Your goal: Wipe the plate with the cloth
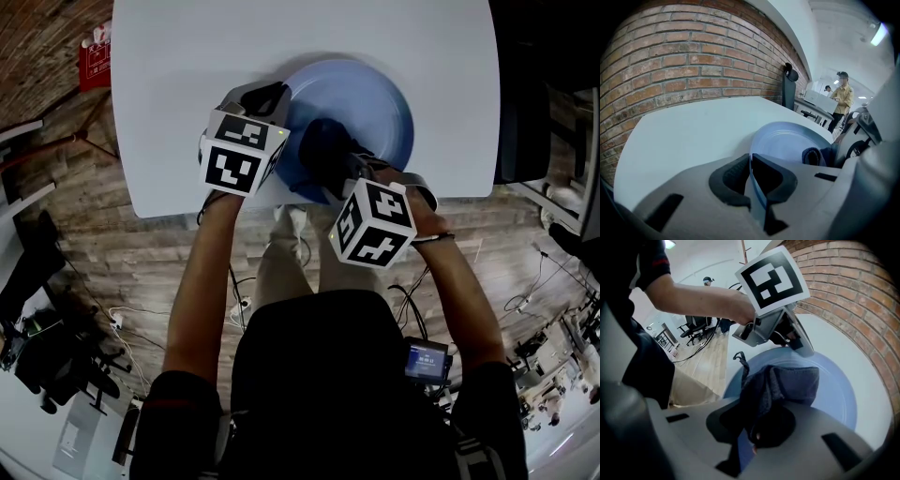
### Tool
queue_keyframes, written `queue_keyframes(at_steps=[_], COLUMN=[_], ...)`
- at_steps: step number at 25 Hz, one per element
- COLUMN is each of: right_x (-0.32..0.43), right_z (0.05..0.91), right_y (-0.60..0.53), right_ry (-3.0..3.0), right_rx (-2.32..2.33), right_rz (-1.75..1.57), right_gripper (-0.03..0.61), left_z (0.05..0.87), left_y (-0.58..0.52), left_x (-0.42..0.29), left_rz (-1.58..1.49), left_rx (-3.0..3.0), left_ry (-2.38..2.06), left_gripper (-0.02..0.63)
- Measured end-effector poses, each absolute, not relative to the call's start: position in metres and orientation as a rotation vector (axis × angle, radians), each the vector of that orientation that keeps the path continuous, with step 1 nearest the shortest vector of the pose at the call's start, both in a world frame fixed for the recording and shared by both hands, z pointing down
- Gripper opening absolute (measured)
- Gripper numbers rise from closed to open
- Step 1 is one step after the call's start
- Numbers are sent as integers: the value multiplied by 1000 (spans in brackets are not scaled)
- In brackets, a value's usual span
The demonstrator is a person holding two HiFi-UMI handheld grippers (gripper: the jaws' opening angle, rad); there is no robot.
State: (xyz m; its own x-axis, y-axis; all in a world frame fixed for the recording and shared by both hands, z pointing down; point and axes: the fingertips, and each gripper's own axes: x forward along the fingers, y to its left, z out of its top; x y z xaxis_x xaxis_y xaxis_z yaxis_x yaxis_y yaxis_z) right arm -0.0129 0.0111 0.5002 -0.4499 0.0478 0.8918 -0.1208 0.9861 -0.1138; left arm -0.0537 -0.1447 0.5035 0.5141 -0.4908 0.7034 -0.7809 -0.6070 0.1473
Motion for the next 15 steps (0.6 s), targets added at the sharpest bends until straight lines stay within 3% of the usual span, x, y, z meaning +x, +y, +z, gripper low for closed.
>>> queue_keyframes(at_steps=[15], right_x=[-37], right_z=[502], right_y=[-3], right_ry=[-2043], right_rx=[56], right_rz=[203], right_gripper=[41], left_z=[504], left_y=[-144], left_x=[-54], left_rz=[856], left_rx=[2311], left_ry=[-1040], left_gripper=[35])
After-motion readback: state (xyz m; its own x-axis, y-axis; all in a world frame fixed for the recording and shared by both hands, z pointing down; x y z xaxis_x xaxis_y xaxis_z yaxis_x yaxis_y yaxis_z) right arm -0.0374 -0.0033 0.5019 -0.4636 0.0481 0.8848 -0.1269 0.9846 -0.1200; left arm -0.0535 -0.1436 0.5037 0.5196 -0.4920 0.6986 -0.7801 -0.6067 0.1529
